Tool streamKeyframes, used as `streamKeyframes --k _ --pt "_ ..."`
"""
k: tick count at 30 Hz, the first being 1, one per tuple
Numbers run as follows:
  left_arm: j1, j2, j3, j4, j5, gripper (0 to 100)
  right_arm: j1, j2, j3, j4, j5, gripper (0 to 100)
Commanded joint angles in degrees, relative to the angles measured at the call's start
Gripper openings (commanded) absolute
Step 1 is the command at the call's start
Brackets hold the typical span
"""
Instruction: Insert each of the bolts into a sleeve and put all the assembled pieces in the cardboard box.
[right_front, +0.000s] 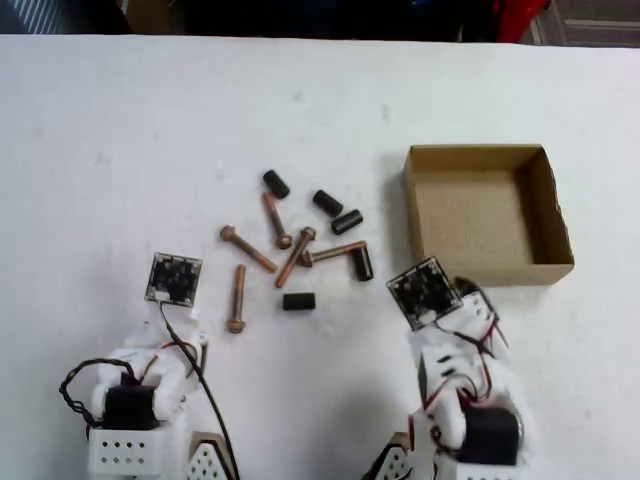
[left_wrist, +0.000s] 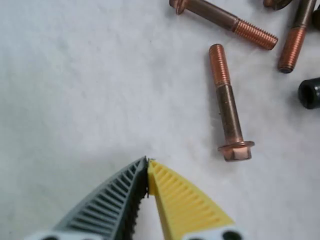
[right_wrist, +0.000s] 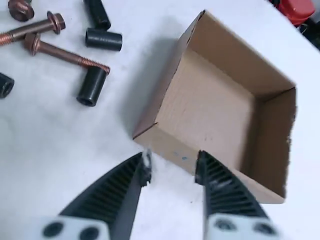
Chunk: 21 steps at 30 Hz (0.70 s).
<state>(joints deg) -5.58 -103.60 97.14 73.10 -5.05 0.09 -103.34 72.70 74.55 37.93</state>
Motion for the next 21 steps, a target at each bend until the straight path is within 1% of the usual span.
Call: streamKeyframes --k 1,4,8,10,15,21 --pt "-0.22 -0.57 -0.09 0.53 0.0 2 -0.22 0.66 -8.7 1.27 0.62 18.0" --pt "-0.22 -0.57 -0.09 0.53 0.0 2 -0.48 2.95 -12.57 1.1 0.62 16.1" --pt "-0.22 -0.57 -0.09 0.53 0.0 2 -0.57 14.02 -18.9 1.01 0.44 16.2" --pt "-0.22 -0.57 -0.09 0.53 0.0 2 -1.89 21.76 -22.68 1.01 -2.02 16.2" --pt "-0.22 -0.57 -0.09 0.53 0.0 2 -8.22 40.48 -30.59 1.01 -7.21 16.0" --pt "-0.22 -0.57 -0.09 0.53 0.0 2 -12.7 58.33 -37.01 0.92 -13.54 16.1"
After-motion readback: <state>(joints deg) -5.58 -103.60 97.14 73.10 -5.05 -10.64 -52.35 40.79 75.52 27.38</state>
